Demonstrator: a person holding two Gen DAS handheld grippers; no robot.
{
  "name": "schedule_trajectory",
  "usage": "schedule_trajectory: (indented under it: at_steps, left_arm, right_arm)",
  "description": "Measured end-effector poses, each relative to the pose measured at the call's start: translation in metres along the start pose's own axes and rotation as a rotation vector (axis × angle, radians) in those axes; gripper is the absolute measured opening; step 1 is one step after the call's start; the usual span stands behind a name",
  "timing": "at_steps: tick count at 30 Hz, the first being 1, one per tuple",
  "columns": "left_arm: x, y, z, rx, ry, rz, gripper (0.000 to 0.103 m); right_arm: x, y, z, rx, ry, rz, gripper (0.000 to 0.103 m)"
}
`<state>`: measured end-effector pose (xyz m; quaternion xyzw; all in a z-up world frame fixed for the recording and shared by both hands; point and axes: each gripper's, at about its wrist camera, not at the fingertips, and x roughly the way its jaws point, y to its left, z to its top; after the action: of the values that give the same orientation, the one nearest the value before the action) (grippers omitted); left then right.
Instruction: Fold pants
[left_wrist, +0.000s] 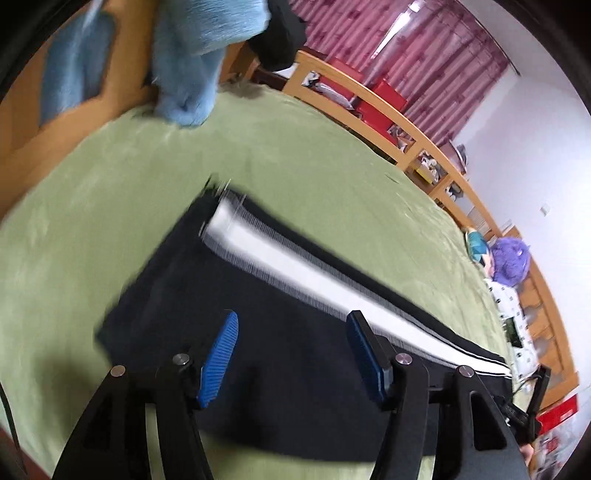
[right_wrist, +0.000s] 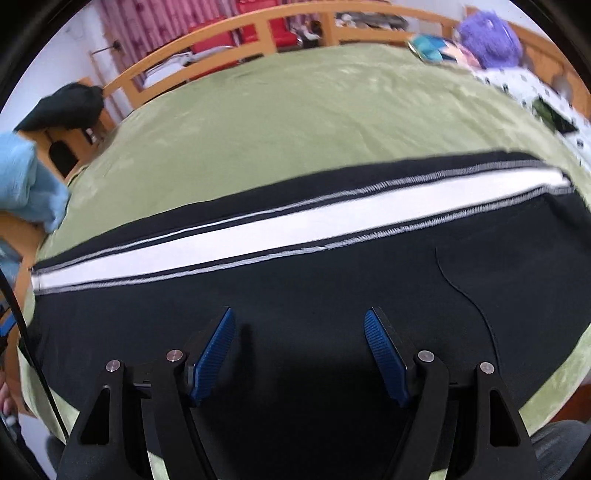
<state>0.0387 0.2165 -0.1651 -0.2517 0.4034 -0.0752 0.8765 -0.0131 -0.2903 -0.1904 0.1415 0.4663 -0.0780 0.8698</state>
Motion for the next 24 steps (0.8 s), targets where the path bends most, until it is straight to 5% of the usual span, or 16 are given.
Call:
schedule_trajectory:
  at_steps: [3, 7, 14, 24]
  left_arm:
    - [-0.007, 0.024, -0.029, -0.08, 0.021, -0.033, 0.059]
    - [-0.007, 0.057, -0.047, -0.164, 0.006, 0.064, 0.057]
    - [0.018, 0.093, -0.02, -0.266, -0.033, 0.18, 0.057]
    - [0.04, 0.102, -0.006, -0.341, -0.073, 0.195, 0.054]
  right_arm:
    - [-0.013, 0.01, -0.004, -0.03, -0.028, -0.01, 0.072]
    - [-0.024, 0.013, -0.011, -0.023, -0.045, -0.031, 0.072]
    - [-0.029, 0.002, -0.014, 0.034, -0.056, 0.002, 0.072]
    - [-0.011, -0.005, -0.003, 0.119, 0.01, 0.037, 0.072]
